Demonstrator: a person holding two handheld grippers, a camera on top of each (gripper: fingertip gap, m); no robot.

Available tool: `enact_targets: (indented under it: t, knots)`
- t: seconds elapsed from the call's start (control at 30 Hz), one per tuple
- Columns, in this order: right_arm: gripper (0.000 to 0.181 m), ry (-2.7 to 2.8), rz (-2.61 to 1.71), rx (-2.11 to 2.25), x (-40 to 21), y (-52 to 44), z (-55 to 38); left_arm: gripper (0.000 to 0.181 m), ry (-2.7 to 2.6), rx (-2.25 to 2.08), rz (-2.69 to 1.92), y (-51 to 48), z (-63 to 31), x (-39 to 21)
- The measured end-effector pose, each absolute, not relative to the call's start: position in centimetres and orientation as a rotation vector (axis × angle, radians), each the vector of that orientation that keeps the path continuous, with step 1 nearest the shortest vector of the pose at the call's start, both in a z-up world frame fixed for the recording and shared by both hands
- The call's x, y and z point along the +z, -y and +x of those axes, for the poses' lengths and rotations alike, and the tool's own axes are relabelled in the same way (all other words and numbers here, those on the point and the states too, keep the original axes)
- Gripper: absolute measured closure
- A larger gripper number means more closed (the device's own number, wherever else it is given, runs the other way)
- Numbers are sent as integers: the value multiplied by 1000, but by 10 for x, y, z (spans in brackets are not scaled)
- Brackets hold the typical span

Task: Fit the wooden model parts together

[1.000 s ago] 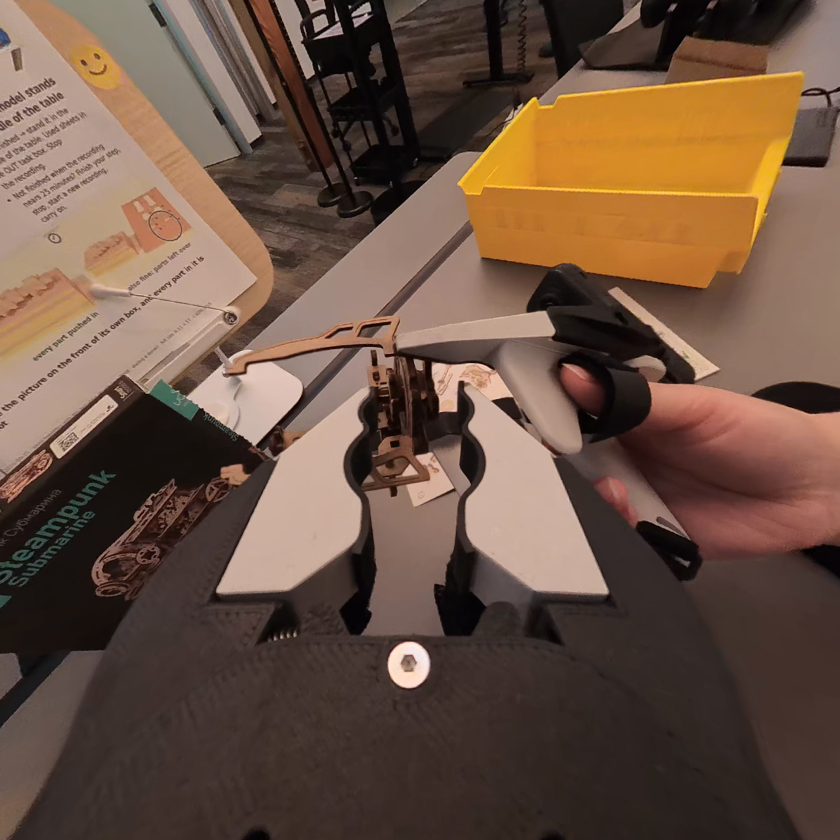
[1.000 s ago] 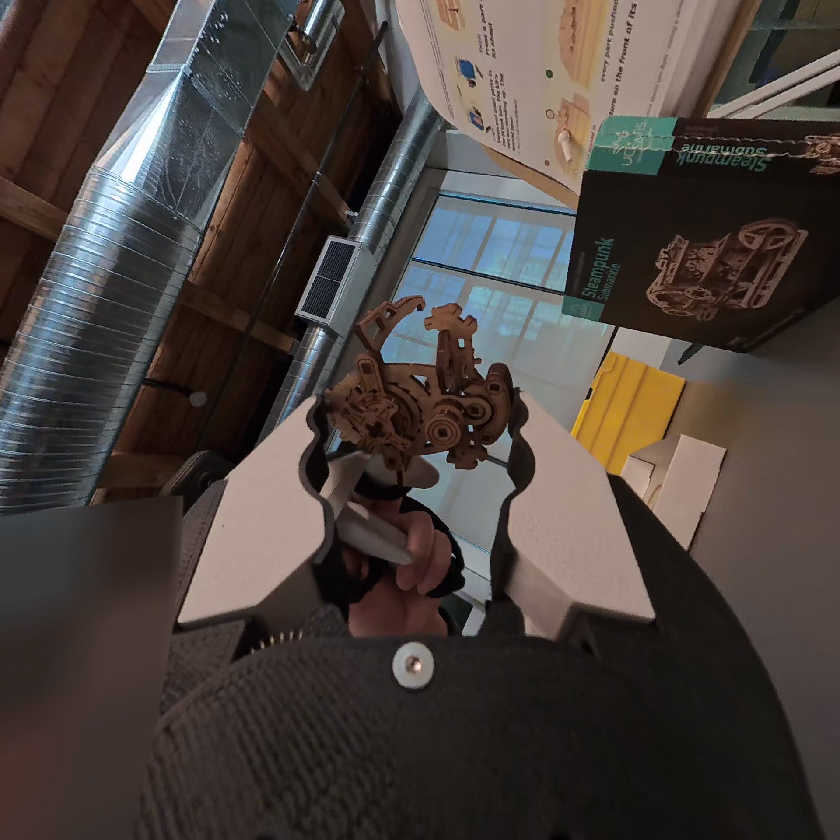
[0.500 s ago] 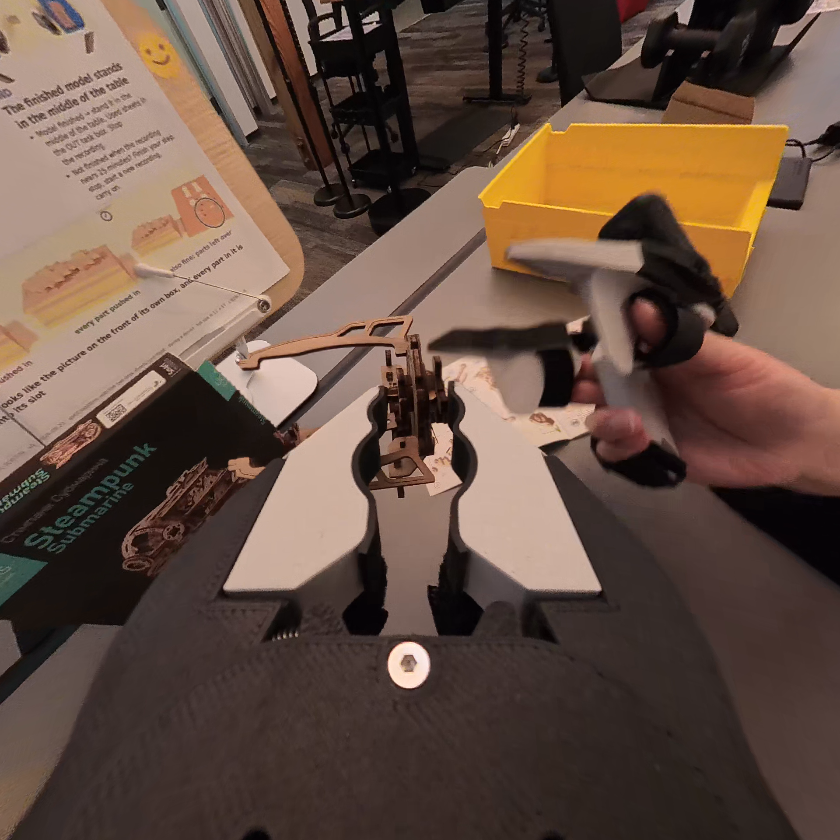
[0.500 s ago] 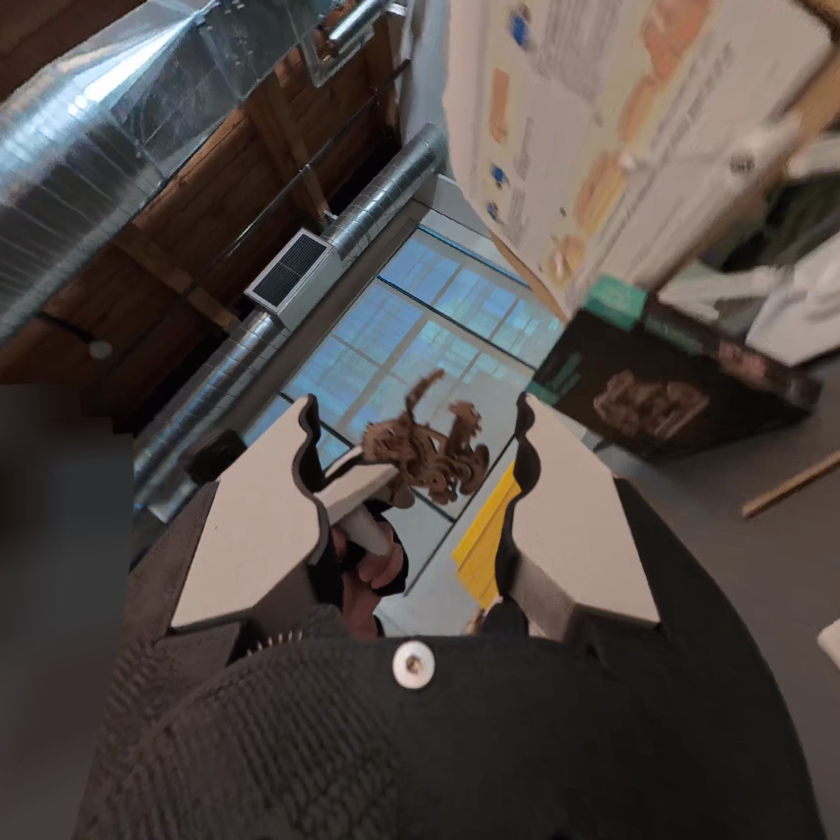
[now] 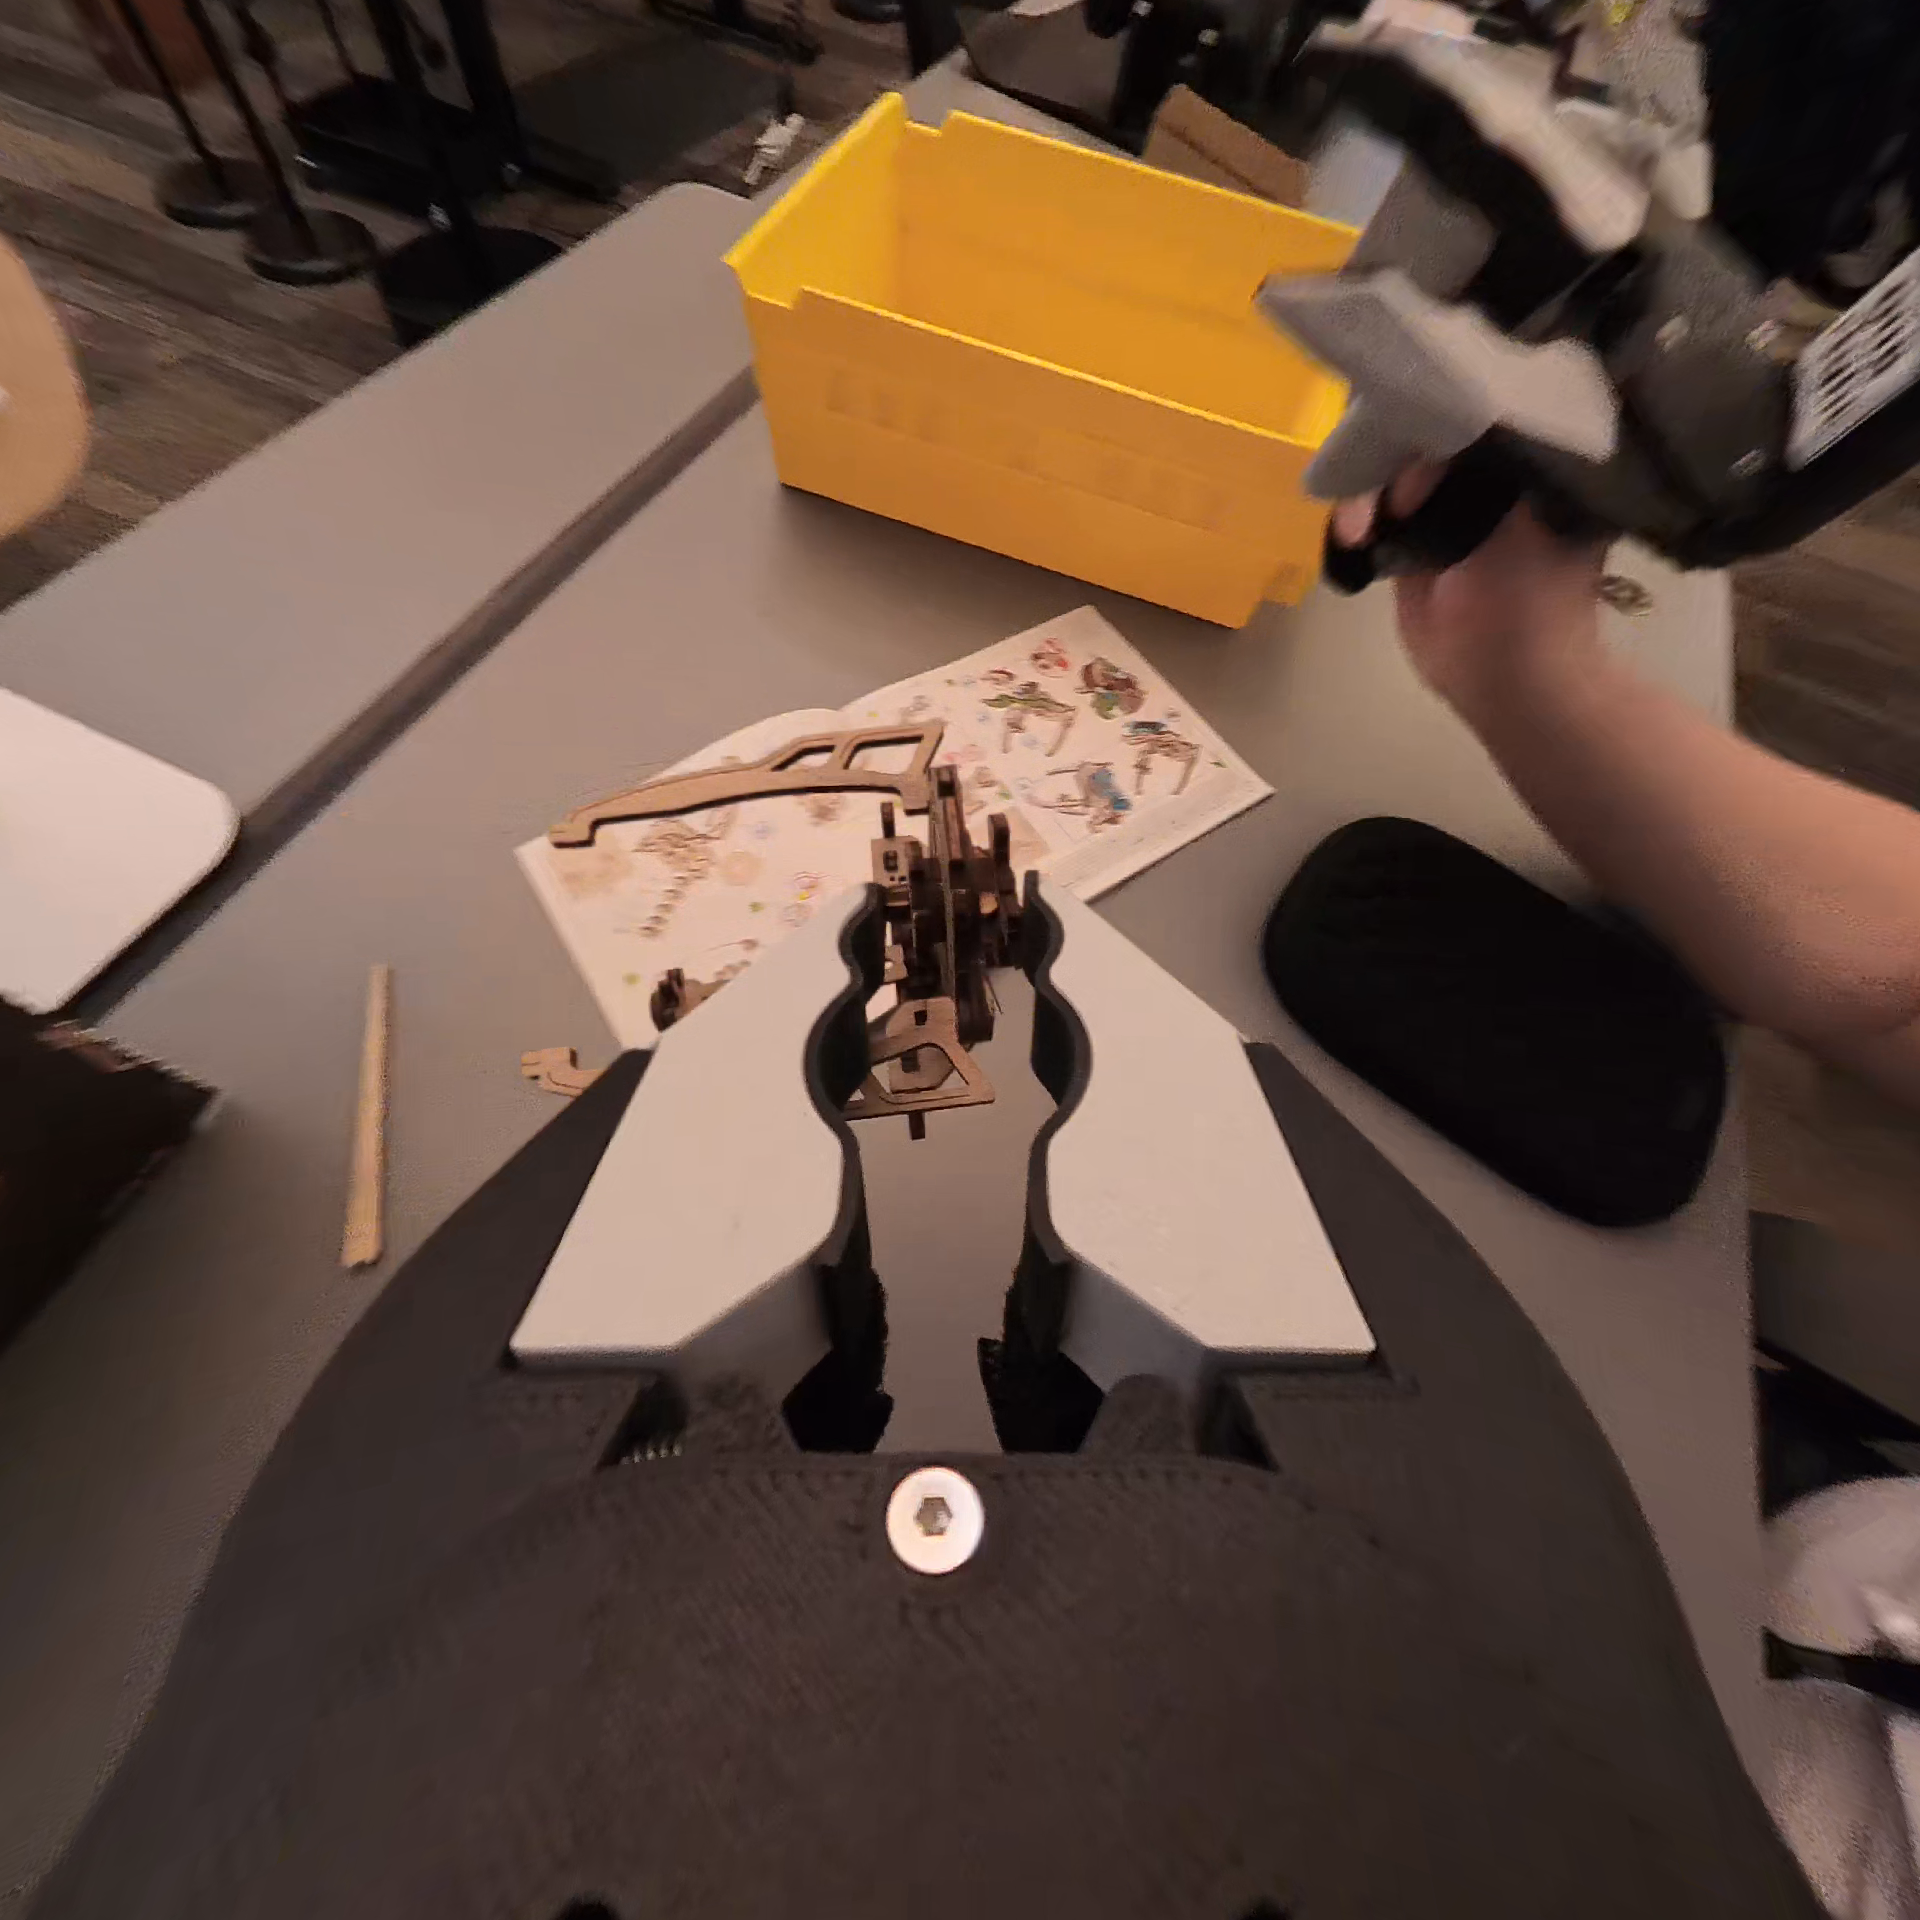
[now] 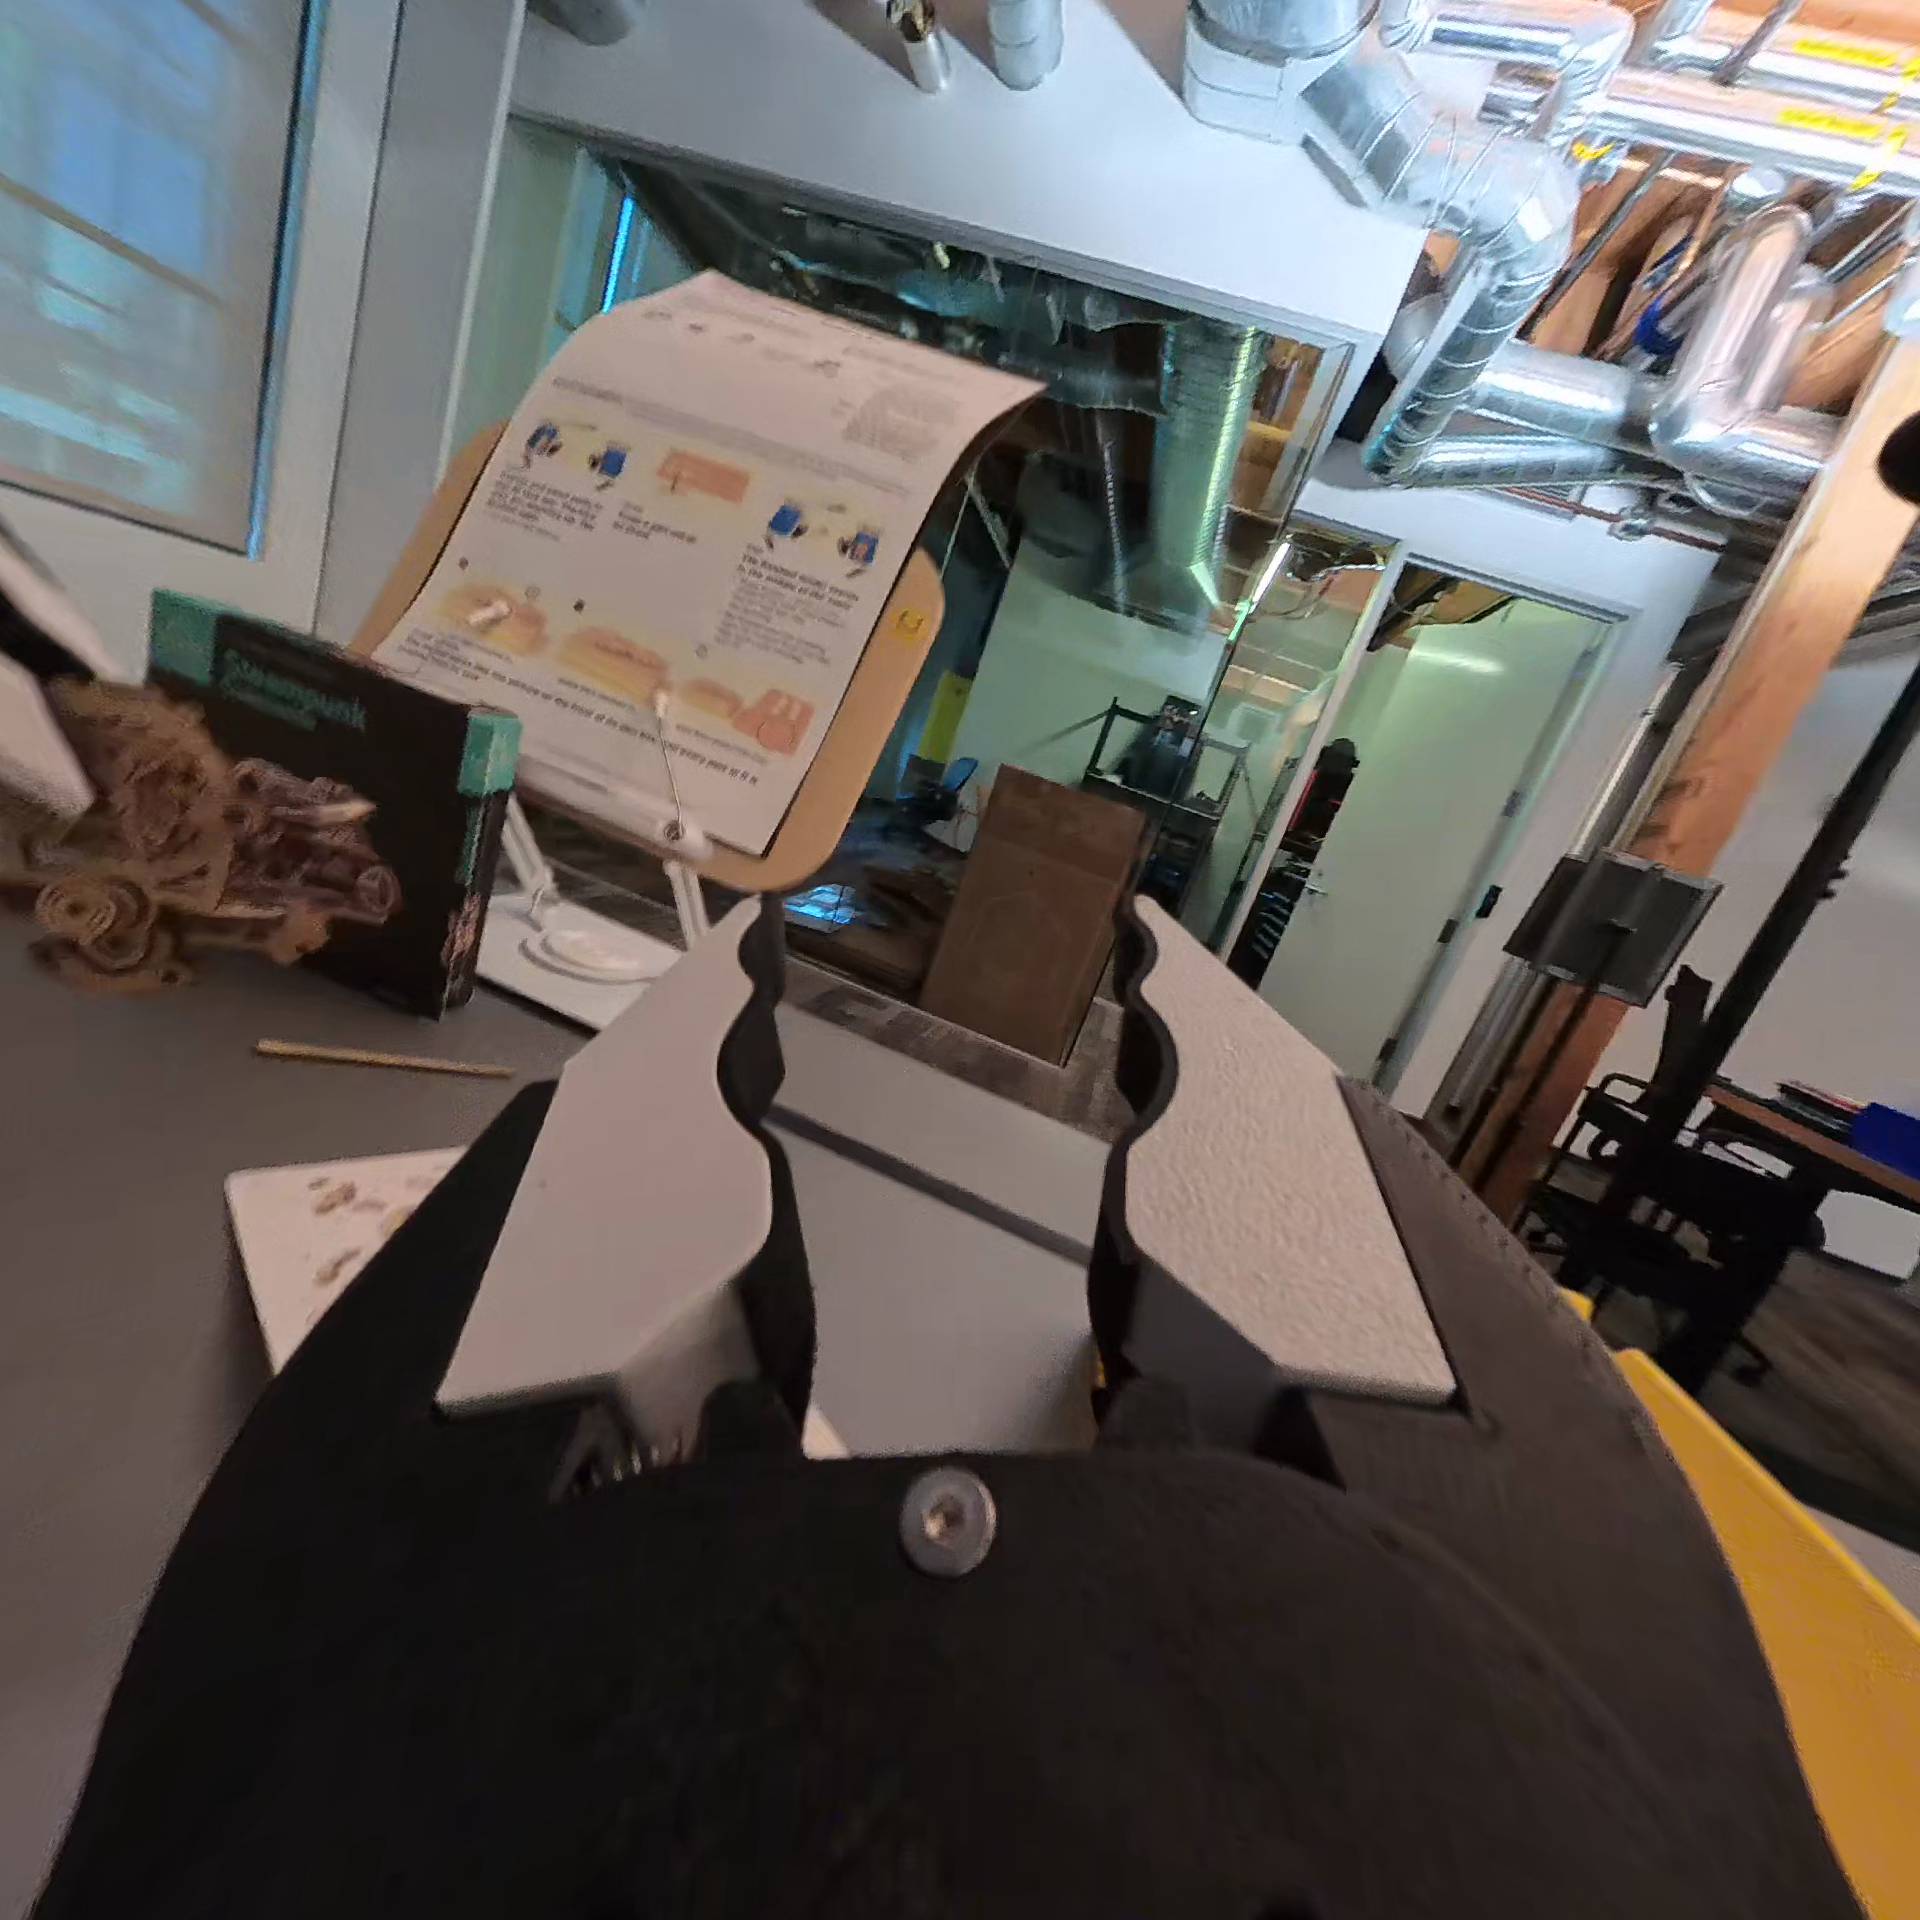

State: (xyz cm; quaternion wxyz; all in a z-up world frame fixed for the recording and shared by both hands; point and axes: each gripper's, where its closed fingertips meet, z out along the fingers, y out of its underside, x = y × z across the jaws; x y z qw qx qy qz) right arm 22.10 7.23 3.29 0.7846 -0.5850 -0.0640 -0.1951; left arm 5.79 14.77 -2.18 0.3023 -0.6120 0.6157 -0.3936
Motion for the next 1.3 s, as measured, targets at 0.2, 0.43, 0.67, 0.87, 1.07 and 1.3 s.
enact_targets:
  t: [0.2, 0.43, 0.67, 0.87, 1.07, 1.3]
  knots:
    - [120, 211, -1462, -580, 1, -87, 230, 157, -1721, -1116, -1652, -130, 106, -19]
    - [125, 139, -1484, -509, -9, -70, 227, 157, -1902, -1047, -1603, -112, 135, -42]
    - [125, 218, -1491, -584, -20, -71, 214, 157, -1973, -1005, -1676, -126, 121, -66]
    - [131, 239, -1569, -531, -36, -69, 205, 157, -1933, -1042, -1734, -129, 111, -66]
    - [134, 279, -1575, -294, -39, -70, 160, 157, -1887, -1094, -1823, -124, 98, -68]
    - [134, 383, -1616, -277, -47, -74, 138, 157, -1788, -1217, -1852, -119, 88, -56]
